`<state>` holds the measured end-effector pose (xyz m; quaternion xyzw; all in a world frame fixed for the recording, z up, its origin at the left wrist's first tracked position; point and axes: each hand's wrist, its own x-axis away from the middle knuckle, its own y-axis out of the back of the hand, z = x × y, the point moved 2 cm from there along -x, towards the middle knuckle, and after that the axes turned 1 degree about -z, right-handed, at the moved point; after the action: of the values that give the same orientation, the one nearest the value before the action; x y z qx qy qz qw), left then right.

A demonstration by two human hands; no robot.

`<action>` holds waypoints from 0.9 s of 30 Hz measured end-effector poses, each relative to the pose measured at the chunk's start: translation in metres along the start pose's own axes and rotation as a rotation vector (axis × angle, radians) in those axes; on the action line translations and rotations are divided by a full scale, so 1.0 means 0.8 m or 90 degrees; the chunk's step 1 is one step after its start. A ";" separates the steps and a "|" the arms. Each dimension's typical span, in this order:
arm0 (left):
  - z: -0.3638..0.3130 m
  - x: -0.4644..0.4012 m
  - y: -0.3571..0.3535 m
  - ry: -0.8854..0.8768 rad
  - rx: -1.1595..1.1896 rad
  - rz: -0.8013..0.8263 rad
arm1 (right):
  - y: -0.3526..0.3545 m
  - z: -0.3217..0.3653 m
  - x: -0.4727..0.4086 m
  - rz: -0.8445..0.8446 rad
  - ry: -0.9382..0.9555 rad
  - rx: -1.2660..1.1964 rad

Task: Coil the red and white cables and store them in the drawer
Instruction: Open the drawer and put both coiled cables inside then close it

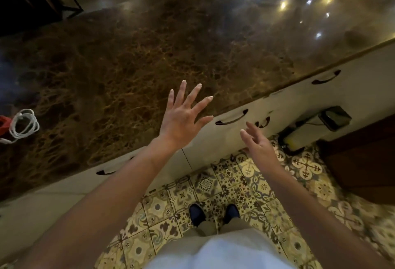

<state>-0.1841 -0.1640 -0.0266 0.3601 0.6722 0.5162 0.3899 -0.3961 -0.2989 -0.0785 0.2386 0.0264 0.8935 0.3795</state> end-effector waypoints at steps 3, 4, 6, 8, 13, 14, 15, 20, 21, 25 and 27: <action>-0.014 -0.020 -0.015 0.002 -0.074 0.097 | 0.002 -0.010 -0.016 0.010 -0.023 0.008; -0.017 -0.026 -0.020 0.011 -0.088 0.119 | 0.003 -0.011 -0.021 0.016 -0.023 0.014; -0.019 -0.034 -0.029 0.037 -0.105 0.141 | 0.006 -0.012 -0.030 0.029 -0.013 0.030; -0.018 -0.036 -0.036 0.064 -0.114 0.150 | 0.011 -0.014 -0.038 0.025 0.033 0.090; -0.019 -0.038 -0.041 0.088 -0.124 0.157 | 0.006 -0.013 -0.066 0.039 0.189 0.365; -0.018 -0.038 -0.041 0.086 -0.126 0.157 | 0.003 -0.012 -0.071 0.052 0.208 0.403; -0.018 -0.038 -0.041 0.085 -0.128 0.158 | -0.001 -0.013 -0.075 0.063 0.221 0.431; -0.014 -0.039 -0.043 0.090 -0.117 0.147 | -0.006 -0.016 -0.087 0.075 0.245 0.556; -0.014 -0.039 -0.043 0.090 -0.114 0.143 | -0.005 -0.016 -0.088 0.073 0.248 0.585; -0.014 -0.039 -0.043 0.101 -0.100 0.130 | -0.007 -0.017 -0.091 0.067 0.242 0.647; -0.014 -0.040 -0.041 0.115 -0.088 0.123 | -0.006 -0.020 -0.091 0.063 0.245 0.652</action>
<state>-0.1831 -0.2041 -0.0518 0.3474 0.6295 0.6268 0.3003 -0.3566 -0.3437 -0.1230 0.2262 0.5155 0.8107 0.1605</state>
